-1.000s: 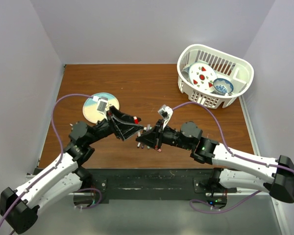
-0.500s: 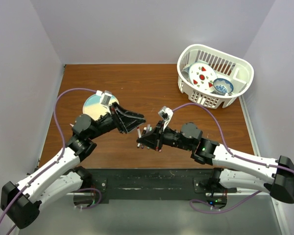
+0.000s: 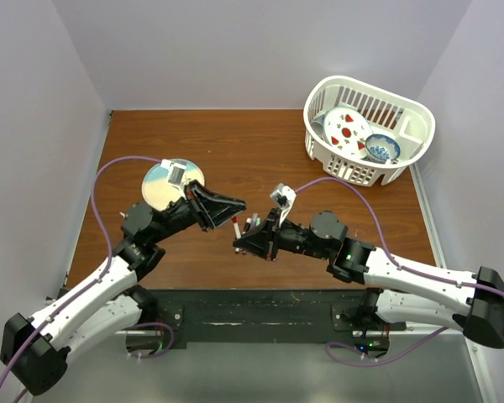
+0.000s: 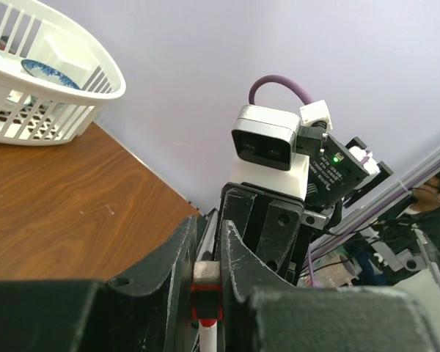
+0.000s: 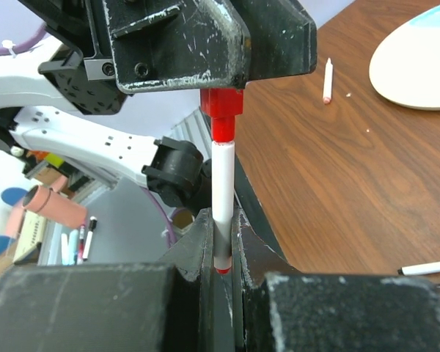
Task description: Insert the pens into the pen caps
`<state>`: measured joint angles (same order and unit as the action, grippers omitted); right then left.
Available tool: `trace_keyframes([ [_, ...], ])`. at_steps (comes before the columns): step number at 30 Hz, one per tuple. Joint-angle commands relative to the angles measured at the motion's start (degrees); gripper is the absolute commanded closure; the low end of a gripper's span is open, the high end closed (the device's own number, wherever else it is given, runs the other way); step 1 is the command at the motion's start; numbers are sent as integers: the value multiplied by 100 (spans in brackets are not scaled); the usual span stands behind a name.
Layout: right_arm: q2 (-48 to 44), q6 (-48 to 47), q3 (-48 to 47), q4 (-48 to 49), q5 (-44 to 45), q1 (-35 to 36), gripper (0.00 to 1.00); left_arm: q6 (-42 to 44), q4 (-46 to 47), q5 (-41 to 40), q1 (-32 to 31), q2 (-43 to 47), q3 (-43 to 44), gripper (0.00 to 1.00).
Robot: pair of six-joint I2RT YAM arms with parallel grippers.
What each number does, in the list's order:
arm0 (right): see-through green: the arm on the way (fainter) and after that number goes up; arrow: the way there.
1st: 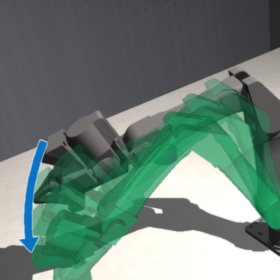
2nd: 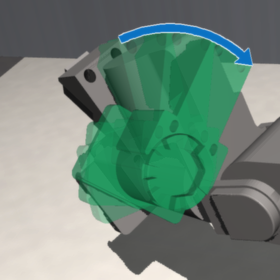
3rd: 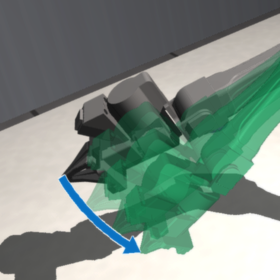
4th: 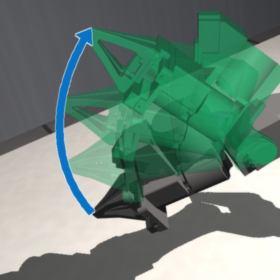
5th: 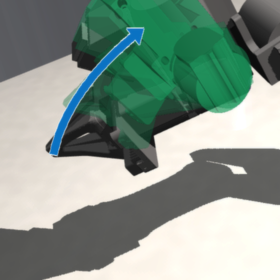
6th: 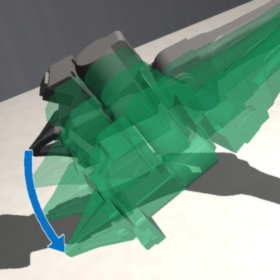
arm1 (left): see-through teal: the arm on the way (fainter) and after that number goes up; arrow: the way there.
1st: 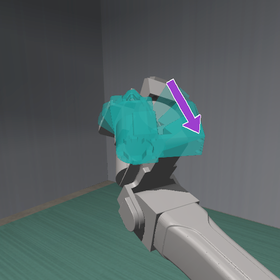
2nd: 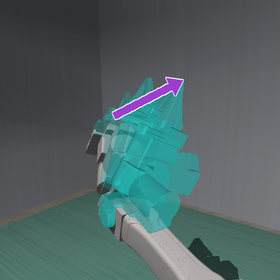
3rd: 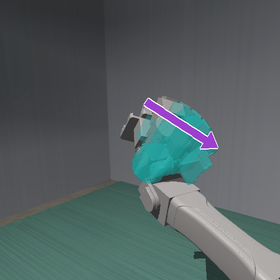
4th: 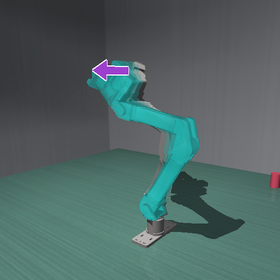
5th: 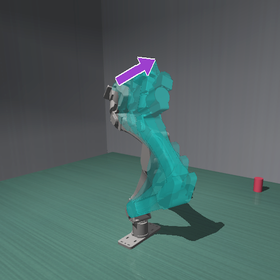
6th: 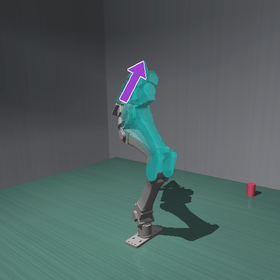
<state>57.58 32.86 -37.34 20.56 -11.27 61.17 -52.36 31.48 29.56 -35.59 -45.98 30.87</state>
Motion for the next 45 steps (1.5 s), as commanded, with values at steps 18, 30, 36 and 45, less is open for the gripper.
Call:
trace_keyframes([
  [18, 1167, -1300, -2909, 362, 1285, -606, 100, -1356, 2178, 972, -325, 229, -2489, 100],
  [30, 1940, -1151, -4139, 467, 872, -1256, 100, -1338, 2879, 1088, -448, -315, -2867, 100],
  [36, 2222, -984, -3731, 730, 758, -1283, 100, -1584, 3206, 815, -492, -421, -2868, 100],
  [45, 1504, -984, -1894, 696, 531, -1283, 100, -636, 695, 374, 6, 19, -1630, 100],
])
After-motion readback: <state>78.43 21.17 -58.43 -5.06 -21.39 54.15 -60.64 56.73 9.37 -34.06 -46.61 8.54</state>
